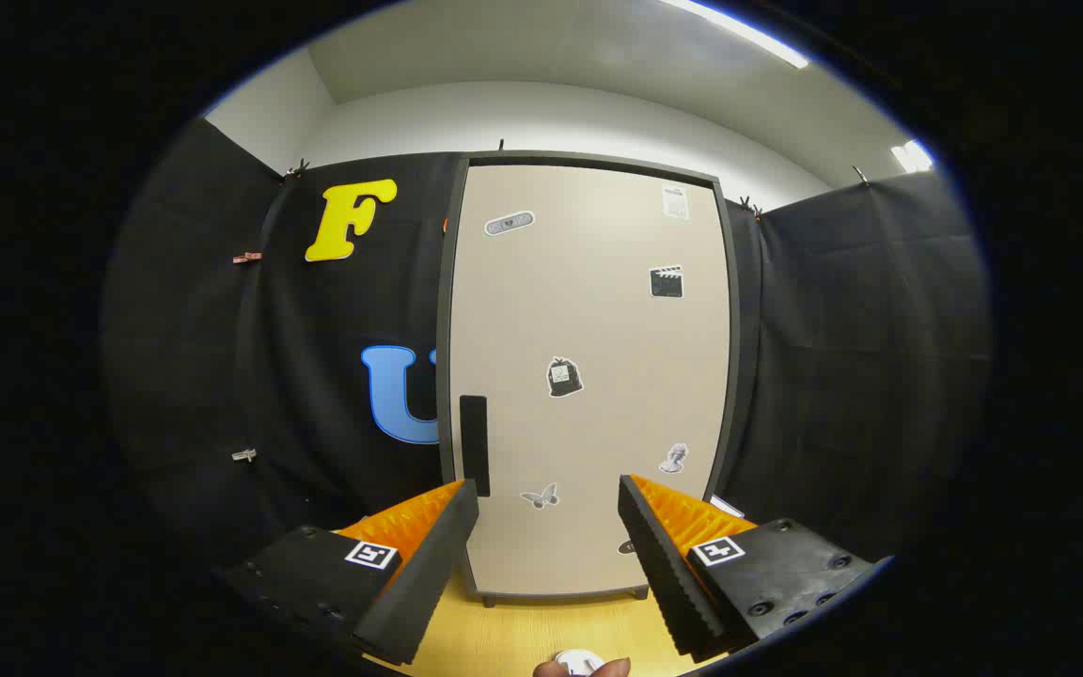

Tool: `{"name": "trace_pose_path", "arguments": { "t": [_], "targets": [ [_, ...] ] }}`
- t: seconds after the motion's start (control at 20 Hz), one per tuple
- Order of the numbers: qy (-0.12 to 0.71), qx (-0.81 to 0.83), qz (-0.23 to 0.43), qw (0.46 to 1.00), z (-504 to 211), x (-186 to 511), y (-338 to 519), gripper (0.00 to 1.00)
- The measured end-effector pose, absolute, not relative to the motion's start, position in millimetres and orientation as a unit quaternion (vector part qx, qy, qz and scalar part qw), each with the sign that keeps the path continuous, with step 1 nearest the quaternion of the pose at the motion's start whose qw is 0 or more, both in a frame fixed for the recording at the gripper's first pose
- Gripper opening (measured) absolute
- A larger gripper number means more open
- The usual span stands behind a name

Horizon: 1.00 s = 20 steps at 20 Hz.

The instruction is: Open the shoe cabinet door, grab the shoes and put them into the shoe cabinet, then close the shoe cabinet door.

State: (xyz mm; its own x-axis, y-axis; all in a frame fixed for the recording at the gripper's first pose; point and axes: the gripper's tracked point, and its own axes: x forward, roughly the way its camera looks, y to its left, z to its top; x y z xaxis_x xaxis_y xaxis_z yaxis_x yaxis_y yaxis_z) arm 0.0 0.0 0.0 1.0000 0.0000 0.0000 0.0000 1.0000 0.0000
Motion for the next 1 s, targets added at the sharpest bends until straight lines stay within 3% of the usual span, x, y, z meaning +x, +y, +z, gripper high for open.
{"name": "trace_pose_path", "arguments": {
  "t": [1.0],
  "targets": [
    [0.003, 0.004, 0.009, 1.0, 2.6, -13.5, 25.7, 0.97]
  ]
}}
